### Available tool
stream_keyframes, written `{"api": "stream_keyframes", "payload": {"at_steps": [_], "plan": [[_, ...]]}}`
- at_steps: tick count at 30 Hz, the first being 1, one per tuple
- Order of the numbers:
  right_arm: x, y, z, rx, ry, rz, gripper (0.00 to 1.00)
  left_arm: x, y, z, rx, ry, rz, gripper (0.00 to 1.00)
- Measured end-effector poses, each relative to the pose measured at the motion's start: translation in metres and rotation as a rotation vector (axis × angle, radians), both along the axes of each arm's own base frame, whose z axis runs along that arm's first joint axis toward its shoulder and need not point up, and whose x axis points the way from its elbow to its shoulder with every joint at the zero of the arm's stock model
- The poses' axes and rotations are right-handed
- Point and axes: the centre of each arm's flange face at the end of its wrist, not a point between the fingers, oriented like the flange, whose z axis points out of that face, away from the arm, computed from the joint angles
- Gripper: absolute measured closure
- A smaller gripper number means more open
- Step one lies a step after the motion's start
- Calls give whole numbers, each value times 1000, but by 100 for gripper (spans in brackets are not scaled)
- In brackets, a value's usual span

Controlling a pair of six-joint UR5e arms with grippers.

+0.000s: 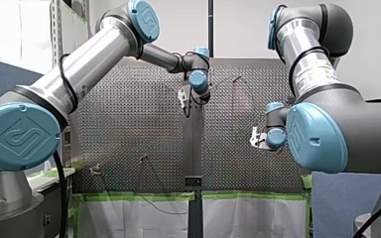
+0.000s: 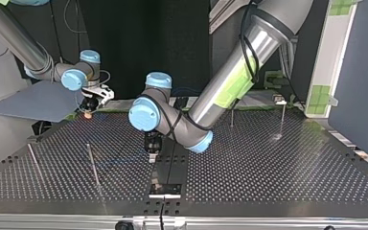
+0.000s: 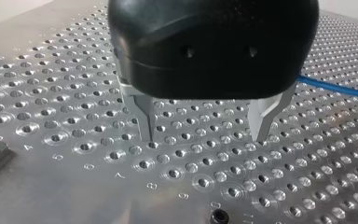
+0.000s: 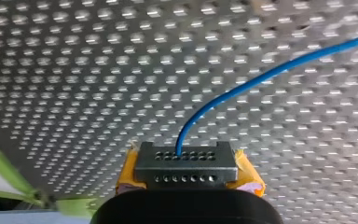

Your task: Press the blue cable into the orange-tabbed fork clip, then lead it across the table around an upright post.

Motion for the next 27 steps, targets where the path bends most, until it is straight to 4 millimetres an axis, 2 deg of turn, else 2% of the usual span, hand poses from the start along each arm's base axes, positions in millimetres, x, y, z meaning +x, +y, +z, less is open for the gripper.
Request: {"api": "stream_keyframes", "payload": {"at_steps": [14,21,27], "plan": [[-9,6,-83,60,0,-24,100,1,2,0,0,-1,22,1],[-14,7,-101,68,-4,-32,100,1,2,0,0,-1,24,1],[-17,11,-133,75,-13,-38,100,1,2,0,0,-1,24,1]]}}
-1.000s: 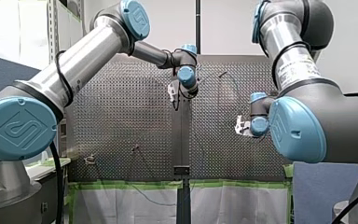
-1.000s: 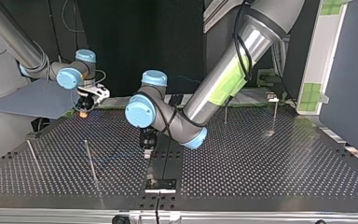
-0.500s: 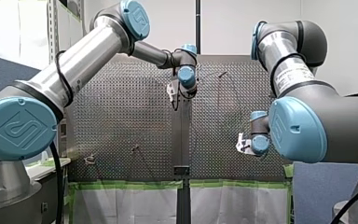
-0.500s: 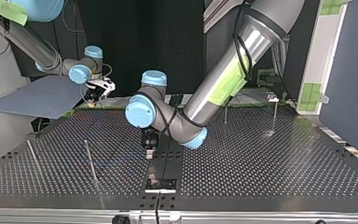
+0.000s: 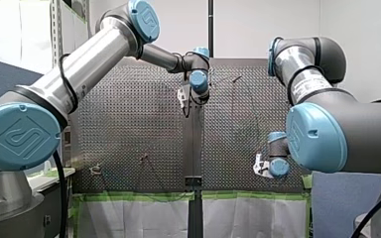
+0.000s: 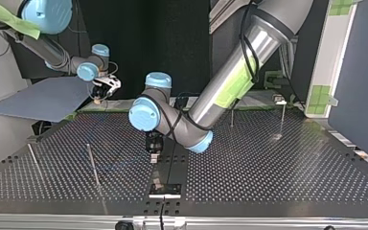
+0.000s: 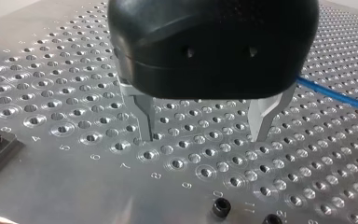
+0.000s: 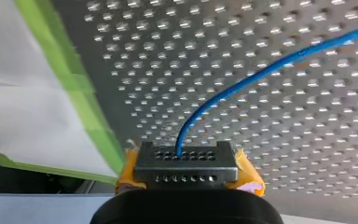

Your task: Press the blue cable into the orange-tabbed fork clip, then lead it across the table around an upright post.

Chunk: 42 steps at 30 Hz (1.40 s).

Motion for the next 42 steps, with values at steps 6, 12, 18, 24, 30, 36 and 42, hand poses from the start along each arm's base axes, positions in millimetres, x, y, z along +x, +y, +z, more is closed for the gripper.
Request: {"api": "stream_keyframes", "payload": {"at_steps": [6,12,18,24,30,36,42], "plan": [[-1,1,-9,-3,-5,-1,100,0,0,-1,1,2,0,1],[-1,0,-10,-13,-7,2,100,0,1,-3,3,5,1,1],[1,-3,-9,-34,-12,9,100,0,1,-3,5,7,-1,1],[1,-3,-9,-39,-14,13,100,-3,3,-5,8,34,2,1],[1,-3,-10,-38,-13,13,100,-9,8,-16,30,89,6,1],[1,-3,-10,-38,-14,14,100,-18,11,-35,58,125,-4,1],[1,-3,-10,-38,-13,14,100,-27,12,-44,59,128,-26,1]]}}
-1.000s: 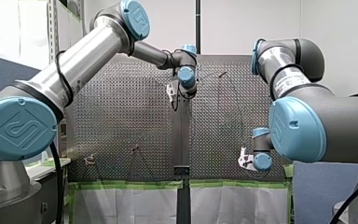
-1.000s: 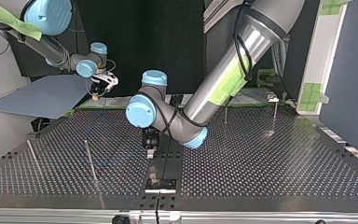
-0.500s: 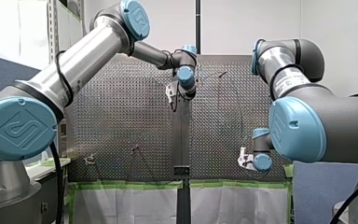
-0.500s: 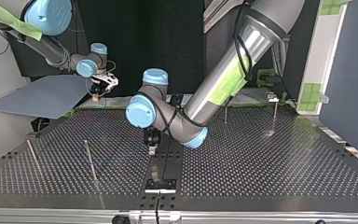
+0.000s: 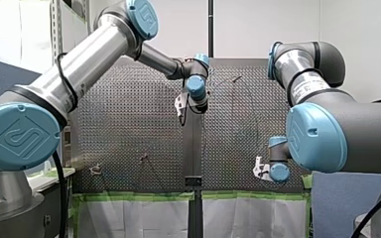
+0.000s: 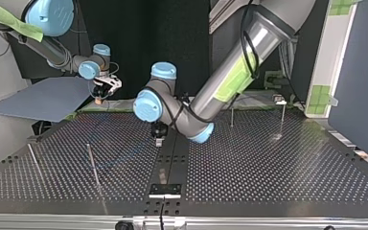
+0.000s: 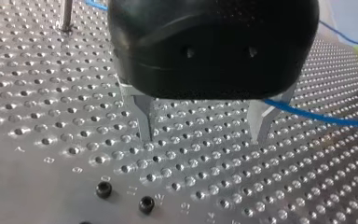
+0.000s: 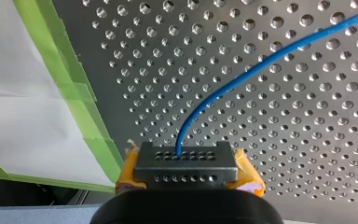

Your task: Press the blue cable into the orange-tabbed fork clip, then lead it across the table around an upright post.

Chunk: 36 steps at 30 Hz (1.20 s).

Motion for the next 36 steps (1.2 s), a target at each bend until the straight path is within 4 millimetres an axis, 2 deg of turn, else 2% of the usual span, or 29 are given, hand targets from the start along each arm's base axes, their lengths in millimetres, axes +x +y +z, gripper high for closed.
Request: {"api": "stream_keyframes", "payload": {"at_steps": [3,7,10,22,29,36], "plan": [[0,0,0,0,1,0,100,-5,1,9,-8,-10,-4,1],[0,0,-1,1,1,0,100,-14,2,33,-26,-33,-12,1],[0,0,-1,1,1,0,100,-23,-1,43,-28,-33,-26,1],[0,1,-1,3,2,0,100,-47,-19,55,-39,-24,-107,1],[0,1,-1,4,2,0,100,-54,-20,72,-60,-37,-122,1],[0,1,-1,5,2,1,100,-57,-21,75,-99,-20,-137,1]]}}
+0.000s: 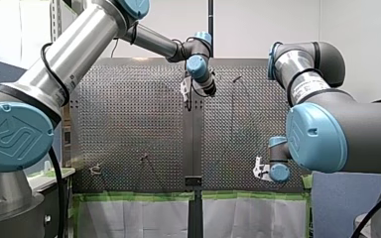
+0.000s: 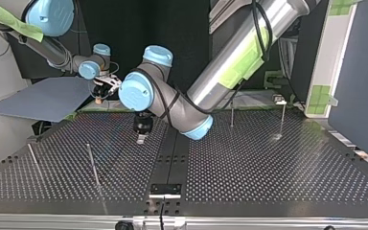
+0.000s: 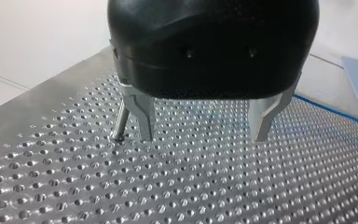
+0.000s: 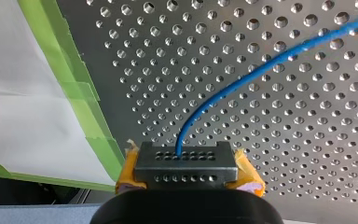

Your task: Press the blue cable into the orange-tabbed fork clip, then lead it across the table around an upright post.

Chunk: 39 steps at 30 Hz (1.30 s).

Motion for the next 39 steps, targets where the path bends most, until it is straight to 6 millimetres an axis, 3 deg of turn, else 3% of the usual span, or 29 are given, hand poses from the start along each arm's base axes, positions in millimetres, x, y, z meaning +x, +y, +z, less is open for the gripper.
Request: {"api": "stream_keyframes", "payload": {"at_steps": [5,13,20,32,39], "plan": [[0,0,0,0,0,0,100,-4,-4,5,-52,17,-39,1],[0,0,0,-2,0,0,100,-20,-7,35,-61,-23,-85,1],[0,0,0,-2,0,0,100,-30,-13,39,3,-51,-114,1],[0,-2,1,-4,0,0,100,-35,-32,81,33,-182,-164,1],[0,-2,1,-4,1,0,100,-35,-35,87,1,-183,-198,1]]}}
